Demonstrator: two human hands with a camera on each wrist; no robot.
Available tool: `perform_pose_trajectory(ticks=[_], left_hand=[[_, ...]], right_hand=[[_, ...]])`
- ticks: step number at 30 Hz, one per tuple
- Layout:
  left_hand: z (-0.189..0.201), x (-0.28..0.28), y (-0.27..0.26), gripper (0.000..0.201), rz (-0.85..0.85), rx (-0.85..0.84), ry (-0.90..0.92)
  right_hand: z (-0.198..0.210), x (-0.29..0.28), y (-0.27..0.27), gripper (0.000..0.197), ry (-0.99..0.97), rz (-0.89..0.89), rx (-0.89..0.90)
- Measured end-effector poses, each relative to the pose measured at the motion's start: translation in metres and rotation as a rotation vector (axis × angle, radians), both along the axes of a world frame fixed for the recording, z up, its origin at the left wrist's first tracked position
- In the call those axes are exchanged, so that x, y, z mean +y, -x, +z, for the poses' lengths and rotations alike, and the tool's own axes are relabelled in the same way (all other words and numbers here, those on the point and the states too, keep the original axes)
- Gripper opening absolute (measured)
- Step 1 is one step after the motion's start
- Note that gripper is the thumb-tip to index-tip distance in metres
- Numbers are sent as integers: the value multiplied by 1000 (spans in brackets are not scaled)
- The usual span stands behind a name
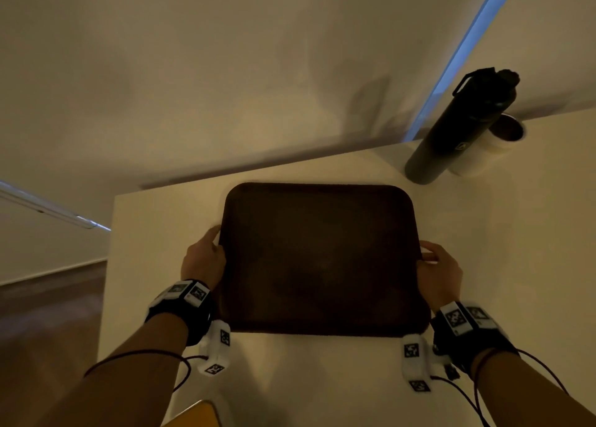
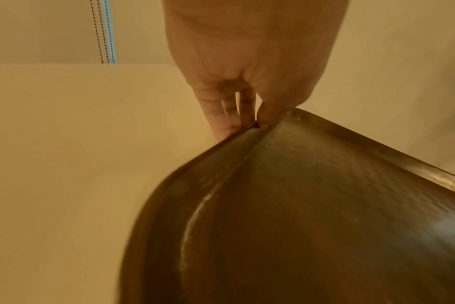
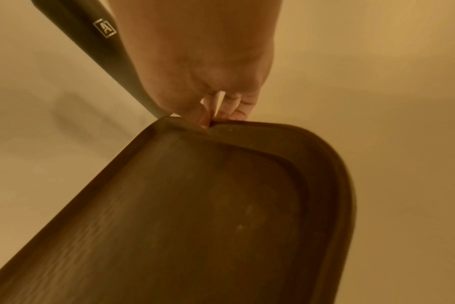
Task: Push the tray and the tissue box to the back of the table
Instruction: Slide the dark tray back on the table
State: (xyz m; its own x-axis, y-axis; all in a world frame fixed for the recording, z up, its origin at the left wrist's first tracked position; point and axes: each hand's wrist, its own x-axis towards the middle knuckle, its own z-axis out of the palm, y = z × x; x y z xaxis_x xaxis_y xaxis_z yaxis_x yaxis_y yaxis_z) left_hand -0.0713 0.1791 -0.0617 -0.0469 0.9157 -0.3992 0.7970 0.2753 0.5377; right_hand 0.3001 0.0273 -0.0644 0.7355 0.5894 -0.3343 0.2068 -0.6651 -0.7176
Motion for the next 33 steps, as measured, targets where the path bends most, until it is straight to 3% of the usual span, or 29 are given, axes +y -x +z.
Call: perform_pose_trajectory(ticks=[14, 33], left_hand=[[-14, 14, -18, 59, 160, -72, -20], [-16, 36, -22, 60, 172, -64, -32]], right_hand=[[9, 102, -40, 54, 104, 145, -79], [-6, 121, -41, 50, 48, 105, -133]])
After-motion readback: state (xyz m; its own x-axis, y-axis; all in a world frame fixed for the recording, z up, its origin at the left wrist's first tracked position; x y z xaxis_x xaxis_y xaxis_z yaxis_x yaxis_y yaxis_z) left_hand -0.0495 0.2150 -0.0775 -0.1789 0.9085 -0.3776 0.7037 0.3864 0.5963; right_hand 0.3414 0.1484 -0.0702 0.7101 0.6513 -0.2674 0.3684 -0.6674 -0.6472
